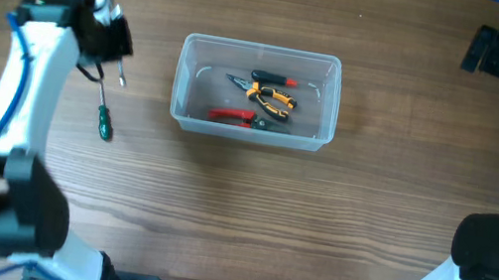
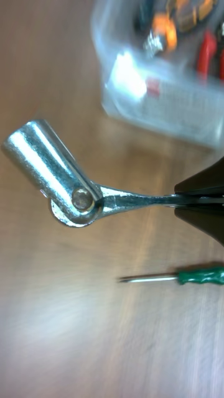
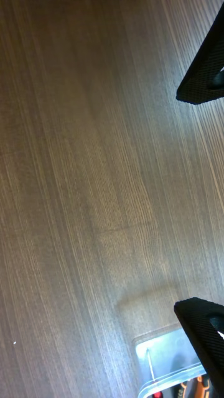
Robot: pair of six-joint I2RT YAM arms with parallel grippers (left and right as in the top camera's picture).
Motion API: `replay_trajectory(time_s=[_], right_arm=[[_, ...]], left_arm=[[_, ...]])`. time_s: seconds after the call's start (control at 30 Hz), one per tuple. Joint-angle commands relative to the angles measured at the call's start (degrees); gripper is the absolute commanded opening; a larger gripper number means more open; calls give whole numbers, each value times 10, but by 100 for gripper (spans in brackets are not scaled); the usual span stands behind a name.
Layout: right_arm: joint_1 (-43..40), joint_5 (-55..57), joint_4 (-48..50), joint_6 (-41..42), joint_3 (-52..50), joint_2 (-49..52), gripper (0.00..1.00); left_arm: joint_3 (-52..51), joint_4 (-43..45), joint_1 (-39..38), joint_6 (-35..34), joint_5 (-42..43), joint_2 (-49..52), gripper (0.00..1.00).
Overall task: Pack container
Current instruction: 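Carry the socket wrench into the container and release it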
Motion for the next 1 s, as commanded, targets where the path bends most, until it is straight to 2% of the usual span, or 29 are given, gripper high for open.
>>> replay_trajectory(time_s=[0.0,0.03,0.1,0.2,0.33,0.43,0.57,0.83,0.97], right_arm=[[2,8,1,-2,0,6,100],[2,8,1,-2,0,6,100],[2,8,1,-2,0,6,100],[2,8,1,-2,0,6,100],[2,8,1,-2,0,6,100],[2,8,1,-2,0,6,100],[2,8,1,-2,0,6,100],[2,8,1,-2,0,6,100],[2,8,2,-2,0,6,100]], left_arm=[[29,16,-23,103,62,-76,4],[29,22,-43,156,85,-97,4],[29,28,-80,216,112,-115,4],[29,42,-134,244,122,-118,4],[29,74,-236,355,122,-100,4],[29,78,-276,398,121,-76,4],[29,78,-304,405,120,-15,4],[29,77,-316,494,69,106,4],[29,75,-316,504,62,145,4]])
